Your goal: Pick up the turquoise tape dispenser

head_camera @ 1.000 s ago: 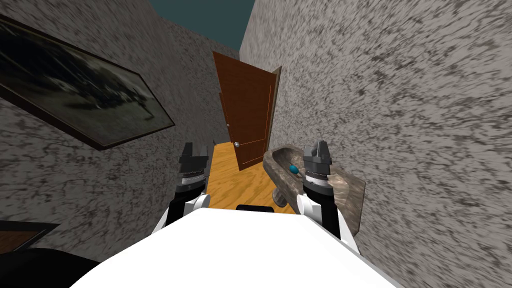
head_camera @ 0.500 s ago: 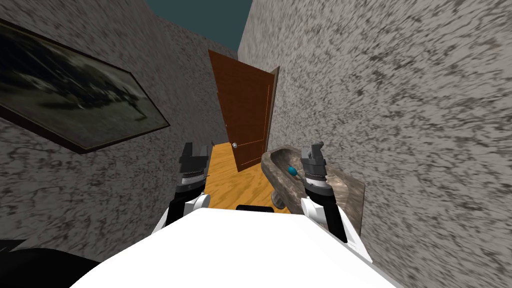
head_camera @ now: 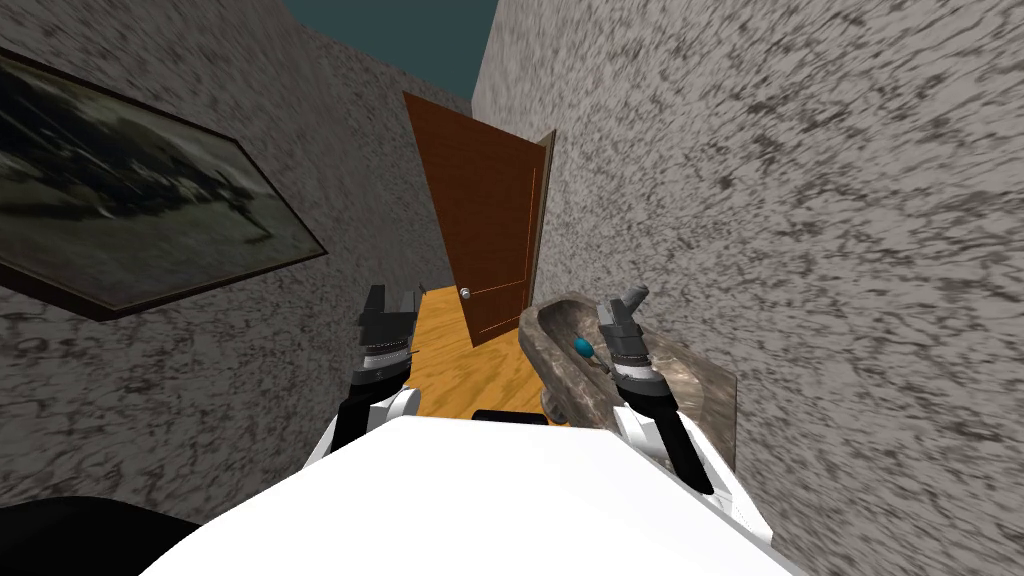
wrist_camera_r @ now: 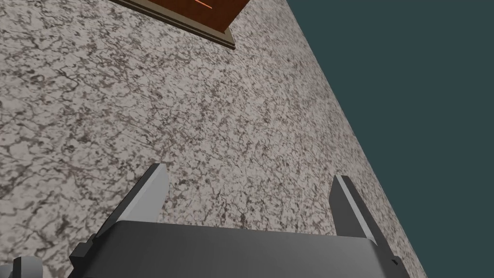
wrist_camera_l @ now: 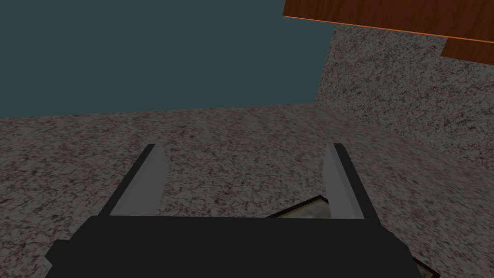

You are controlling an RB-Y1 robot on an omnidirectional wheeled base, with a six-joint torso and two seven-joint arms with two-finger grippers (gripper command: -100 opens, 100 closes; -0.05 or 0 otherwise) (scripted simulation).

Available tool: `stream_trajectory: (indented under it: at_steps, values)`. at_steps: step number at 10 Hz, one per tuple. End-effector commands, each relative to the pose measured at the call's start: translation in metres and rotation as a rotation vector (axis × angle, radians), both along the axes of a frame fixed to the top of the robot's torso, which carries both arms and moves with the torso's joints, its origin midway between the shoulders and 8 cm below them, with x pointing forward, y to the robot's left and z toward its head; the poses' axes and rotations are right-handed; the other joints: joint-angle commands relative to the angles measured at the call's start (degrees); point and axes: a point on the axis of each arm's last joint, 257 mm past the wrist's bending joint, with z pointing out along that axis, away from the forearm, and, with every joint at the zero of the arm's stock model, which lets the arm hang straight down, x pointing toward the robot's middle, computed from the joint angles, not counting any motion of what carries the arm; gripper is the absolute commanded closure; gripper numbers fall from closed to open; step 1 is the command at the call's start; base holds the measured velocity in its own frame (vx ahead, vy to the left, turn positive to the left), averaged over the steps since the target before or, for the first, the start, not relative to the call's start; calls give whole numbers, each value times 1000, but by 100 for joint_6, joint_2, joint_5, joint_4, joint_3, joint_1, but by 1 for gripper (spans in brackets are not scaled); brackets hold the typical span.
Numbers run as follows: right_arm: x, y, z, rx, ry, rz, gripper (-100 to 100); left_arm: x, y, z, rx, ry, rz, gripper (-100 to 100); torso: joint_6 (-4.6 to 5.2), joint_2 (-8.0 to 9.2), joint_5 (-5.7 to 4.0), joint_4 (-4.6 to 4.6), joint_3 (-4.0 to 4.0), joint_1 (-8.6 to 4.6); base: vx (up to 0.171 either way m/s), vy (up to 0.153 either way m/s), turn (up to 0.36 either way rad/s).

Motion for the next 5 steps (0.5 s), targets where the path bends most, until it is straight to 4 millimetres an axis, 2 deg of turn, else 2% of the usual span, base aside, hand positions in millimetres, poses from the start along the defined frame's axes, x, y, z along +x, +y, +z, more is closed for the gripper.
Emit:
stream_trajectory:
  at_steps: [1, 2, 3, 5]
  values:
    - [2, 0, -13, -36, 37, 18, -100, 0, 0, 0, 0, 0, 0, 0, 0, 0, 0, 0, 0, 0, 42, -17, 2]
    - [3, -2, -25, -56, 69, 27, -100, 0, 0, 0, 0, 0, 0, 0, 0, 5, 0, 1, 3, 1, 67, -20, 10]
    - [3, -1, -25, -66, 71, 33, -100, 0, 0, 0, 0, 0, 0, 0, 0, 1, 0, 1, 1, 1, 54, -12, 4]
    - [6, -6, -52, -116, 143, 51, -100, 0, 0, 0, 0, 0, 0, 0, 0, 3, 1, 1, 2, 3, 58, -13, 22]
